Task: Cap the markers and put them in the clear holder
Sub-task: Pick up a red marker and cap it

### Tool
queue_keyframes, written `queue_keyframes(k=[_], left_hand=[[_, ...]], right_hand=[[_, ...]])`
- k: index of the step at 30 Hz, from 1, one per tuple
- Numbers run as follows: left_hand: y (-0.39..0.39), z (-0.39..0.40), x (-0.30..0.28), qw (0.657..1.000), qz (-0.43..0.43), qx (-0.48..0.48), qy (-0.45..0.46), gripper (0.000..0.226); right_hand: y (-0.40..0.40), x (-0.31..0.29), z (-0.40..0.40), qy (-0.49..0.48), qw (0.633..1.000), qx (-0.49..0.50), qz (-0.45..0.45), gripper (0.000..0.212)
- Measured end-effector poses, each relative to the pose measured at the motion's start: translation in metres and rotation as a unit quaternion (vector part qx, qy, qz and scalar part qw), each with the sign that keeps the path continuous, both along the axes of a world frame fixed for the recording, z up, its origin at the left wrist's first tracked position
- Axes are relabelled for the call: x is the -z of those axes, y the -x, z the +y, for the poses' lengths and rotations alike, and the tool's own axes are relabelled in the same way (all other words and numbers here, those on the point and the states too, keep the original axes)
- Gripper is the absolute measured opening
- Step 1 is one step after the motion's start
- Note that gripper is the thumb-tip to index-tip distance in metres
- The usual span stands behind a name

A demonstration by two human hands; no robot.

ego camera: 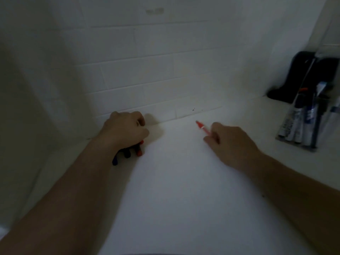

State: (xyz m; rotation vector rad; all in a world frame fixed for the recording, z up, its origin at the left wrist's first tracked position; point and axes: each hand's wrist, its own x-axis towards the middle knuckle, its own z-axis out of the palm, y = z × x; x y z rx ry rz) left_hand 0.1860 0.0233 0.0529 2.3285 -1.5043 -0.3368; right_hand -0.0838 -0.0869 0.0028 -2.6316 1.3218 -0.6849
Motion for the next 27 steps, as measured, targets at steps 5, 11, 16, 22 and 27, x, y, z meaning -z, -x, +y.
queue_keyframes(k=[5,11,16,22,27], left_hand=[[0.000,-0.006,0.003,0.995,-0.084,0.025,-0.055,0.026],[-0.008,-0.017,0.019,0.984,-0.168,0.028,-0.041,0.019],[0.018,-0.027,0.022,0.979,-0.078,0.067,0.176,0.019],[0.074,-0.025,0.024,0.966,0.049,0.096,0.237,0.014],[0.082,-0.023,0.028,0.950,0.190,0.103,0.223,0.040]], right_hand=[[0.010,0.002,-0.014,-0.062,0.979,0.037,-0.189,0.028],[0.012,0.006,-0.014,-0.069,0.980,-0.007,-0.185,0.024],[0.013,0.006,-0.016,-0.073,0.973,-0.032,-0.216,0.033],[0.007,0.016,-0.023,-0.032,0.976,-0.059,-0.207,0.033],[0.008,0.016,-0.021,-0.034,0.977,-0.066,-0.199,0.030]])
